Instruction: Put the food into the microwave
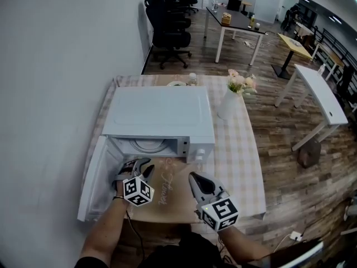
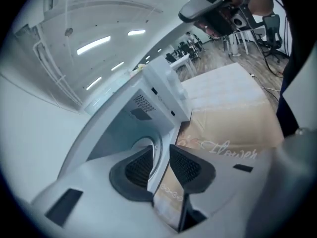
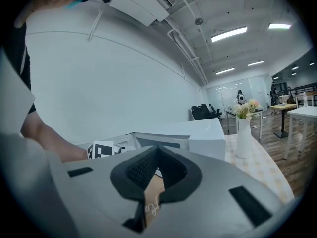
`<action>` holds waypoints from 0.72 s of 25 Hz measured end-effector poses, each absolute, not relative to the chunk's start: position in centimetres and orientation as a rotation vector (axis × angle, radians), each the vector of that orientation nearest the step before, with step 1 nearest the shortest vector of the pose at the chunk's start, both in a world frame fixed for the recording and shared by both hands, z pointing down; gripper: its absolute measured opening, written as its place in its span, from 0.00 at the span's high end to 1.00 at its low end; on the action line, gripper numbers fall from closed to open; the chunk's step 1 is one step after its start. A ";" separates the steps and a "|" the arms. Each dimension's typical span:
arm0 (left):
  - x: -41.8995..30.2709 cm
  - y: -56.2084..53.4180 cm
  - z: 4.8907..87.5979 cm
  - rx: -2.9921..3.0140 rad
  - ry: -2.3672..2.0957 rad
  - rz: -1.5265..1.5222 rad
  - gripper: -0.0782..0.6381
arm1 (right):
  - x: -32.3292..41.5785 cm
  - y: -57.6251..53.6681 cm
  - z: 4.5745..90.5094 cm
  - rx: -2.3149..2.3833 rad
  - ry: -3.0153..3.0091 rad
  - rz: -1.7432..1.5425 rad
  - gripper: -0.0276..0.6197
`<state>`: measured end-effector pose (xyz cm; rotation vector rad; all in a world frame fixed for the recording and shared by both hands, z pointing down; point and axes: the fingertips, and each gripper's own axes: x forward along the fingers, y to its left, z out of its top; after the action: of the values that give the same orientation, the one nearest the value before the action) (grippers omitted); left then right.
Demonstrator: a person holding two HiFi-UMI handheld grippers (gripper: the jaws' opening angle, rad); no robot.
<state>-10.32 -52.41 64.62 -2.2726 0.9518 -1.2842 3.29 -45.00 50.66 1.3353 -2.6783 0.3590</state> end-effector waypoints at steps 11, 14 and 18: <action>-12.3 -41.1 55.5 -2.387 1.193 -0.942 0.88 | 0.7 -38.9 47.0 1.394 -2.707 0.303 0.94; -13.6 -38.1 52.9 -2.431 1.271 -0.852 0.88 | -0.2 -37.4 46.1 1.403 -2.714 0.277 0.94; -15.3 -33.6 49.7 -2.527 1.376 -0.660 0.88 | -1.6 -34.6 44.9 1.404 -2.719 0.250 0.94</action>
<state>-15.29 -33.60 49.73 -2.5274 1.3760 -0.6598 -1.56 -34.58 44.94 1.4037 -2.7188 0.2501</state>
